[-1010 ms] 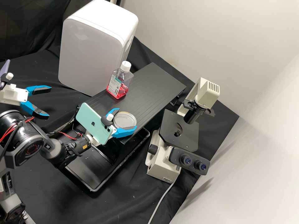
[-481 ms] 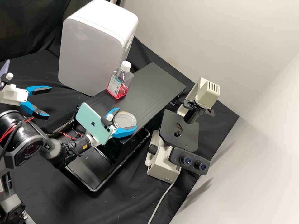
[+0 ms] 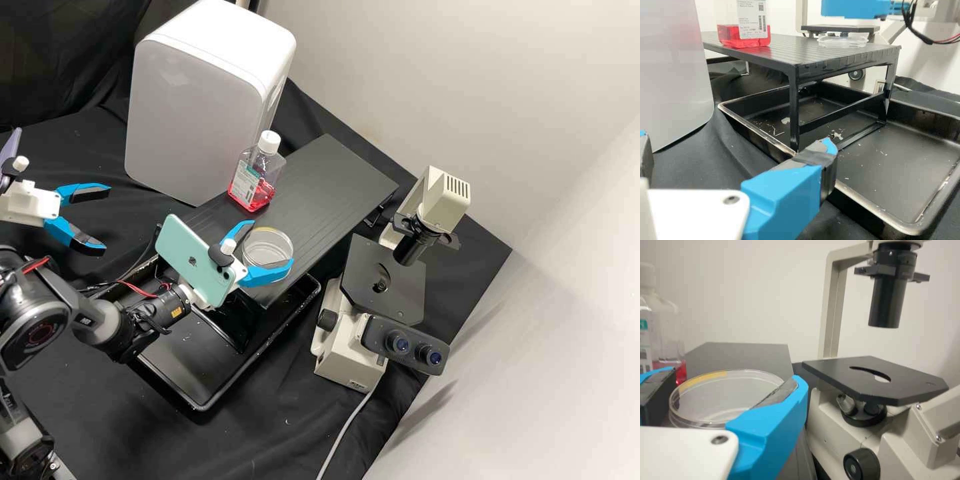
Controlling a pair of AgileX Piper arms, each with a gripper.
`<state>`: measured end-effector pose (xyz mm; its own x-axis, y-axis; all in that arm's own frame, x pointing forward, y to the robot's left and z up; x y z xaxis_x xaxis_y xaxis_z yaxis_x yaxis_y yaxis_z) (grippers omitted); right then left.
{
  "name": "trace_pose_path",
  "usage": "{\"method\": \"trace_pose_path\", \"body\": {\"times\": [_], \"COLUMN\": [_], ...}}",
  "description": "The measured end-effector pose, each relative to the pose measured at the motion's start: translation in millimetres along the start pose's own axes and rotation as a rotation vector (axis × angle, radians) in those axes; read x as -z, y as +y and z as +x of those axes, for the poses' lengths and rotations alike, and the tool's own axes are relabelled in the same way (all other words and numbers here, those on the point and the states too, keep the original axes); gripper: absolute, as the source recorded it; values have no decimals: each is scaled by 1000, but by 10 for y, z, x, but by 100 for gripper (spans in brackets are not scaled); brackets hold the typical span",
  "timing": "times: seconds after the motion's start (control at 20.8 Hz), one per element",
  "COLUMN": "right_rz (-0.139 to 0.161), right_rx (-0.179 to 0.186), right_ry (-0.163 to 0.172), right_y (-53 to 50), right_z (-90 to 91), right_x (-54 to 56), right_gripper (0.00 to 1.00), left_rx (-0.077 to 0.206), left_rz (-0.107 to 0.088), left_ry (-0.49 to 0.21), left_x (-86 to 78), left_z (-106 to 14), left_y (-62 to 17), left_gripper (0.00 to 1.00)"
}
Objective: Remove the lid from the petri dish
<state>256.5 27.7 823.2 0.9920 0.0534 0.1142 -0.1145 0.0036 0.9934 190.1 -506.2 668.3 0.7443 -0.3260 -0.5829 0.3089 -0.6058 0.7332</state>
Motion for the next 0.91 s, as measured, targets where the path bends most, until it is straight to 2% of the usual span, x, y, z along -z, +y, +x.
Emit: {"method": "trace_pose_path", "body": {"times": [0.24, 0.38, 0.63, 0.77, 0.91], "right_rz": [23, 23, 32, 4, -11], "right_rx": [-13, -12, 41, 85, 110], "right_ry": [12, 13, 65, 112, 143], "right_y": [28, 26, -108, -220, -288], "right_z": [-28, -28, -41, -57, -60], "right_x": [26, 29, 165, 281, 357], "right_gripper": [0, 0, 0, 0, 0], "left_rx": [0, 0, 1, -2, -2], "left_rz": [0, 0, -1, -5, -6], "left_ry": [0, 0, 3, 13, 15], "left_x": [0, 0, 3, 12, 14], "left_z": [0, 0, 1, 1, 1], "left_y": [0, 0, -4, -1, -1], "left_gripper": [100, 100, 100, 100, 100]}}
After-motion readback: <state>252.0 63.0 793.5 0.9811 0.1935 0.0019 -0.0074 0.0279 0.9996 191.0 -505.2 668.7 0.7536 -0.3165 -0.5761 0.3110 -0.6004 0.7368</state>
